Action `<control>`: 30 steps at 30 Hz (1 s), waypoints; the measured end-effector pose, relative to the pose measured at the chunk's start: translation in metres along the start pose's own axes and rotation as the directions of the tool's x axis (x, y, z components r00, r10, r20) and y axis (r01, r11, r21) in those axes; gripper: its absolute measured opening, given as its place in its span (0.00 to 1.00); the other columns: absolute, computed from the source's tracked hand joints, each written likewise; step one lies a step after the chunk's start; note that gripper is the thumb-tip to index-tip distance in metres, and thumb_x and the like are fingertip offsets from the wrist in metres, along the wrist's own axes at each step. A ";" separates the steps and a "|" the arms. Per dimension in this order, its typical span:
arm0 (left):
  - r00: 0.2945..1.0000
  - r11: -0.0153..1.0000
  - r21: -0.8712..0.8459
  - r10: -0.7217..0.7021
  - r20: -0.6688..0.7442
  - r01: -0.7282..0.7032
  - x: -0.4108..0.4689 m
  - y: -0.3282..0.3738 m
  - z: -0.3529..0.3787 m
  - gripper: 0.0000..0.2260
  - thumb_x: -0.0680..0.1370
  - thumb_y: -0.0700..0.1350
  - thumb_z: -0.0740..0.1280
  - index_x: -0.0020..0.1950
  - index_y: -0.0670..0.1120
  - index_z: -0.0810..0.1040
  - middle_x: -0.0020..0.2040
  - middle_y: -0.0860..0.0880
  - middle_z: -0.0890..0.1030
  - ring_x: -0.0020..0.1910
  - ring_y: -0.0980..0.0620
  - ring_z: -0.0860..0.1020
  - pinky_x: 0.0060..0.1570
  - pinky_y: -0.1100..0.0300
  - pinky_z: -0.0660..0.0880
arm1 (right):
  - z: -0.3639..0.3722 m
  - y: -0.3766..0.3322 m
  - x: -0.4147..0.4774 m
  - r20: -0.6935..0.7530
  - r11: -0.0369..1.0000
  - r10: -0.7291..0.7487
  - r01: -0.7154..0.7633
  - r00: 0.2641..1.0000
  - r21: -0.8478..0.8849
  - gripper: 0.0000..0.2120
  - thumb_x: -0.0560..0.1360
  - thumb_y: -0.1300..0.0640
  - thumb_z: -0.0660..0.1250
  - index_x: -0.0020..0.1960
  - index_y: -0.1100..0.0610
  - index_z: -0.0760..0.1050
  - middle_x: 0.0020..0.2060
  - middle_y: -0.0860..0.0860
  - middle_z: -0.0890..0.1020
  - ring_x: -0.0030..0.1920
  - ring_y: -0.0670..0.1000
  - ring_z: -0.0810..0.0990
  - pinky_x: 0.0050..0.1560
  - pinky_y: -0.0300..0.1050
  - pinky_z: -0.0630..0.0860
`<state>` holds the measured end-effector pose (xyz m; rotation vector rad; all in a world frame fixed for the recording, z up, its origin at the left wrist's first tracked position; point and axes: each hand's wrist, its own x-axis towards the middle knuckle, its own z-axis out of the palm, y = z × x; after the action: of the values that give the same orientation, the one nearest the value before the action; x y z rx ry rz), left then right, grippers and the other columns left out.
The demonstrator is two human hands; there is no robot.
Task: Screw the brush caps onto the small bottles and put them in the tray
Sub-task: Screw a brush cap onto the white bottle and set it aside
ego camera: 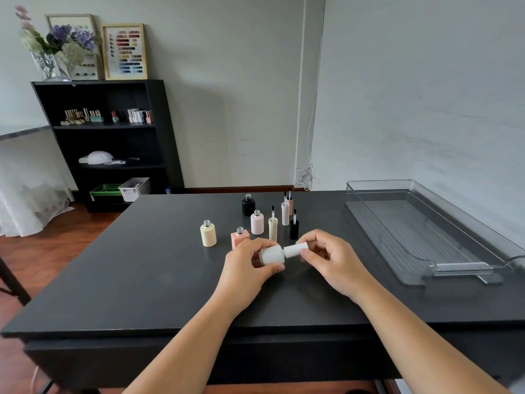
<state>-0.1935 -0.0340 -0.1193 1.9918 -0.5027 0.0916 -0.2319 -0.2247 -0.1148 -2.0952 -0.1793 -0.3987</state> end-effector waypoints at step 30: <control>1.000 0.999 0.035 0.013 0.022 -0.014 -0.001 0.001 0.000 0.15 0.68 0.46 0.76 0.50 0.60 0.79 0.47 0.57 0.79 0.45 0.58 0.77 0.46 0.70 0.71 | 0.003 0.000 0.001 -0.026 0.997 0.081 -0.081 0.996 -0.010 0.17 0.77 0.43 0.60 0.38 0.52 0.78 0.29 0.48 0.82 0.29 0.43 0.75 0.35 0.35 0.72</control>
<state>-0.1953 -0.0338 -0.1184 2.0257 -0.5320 0.0874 -0.2305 -0.2220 -0.1159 -2.1002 -0.0769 -0.3779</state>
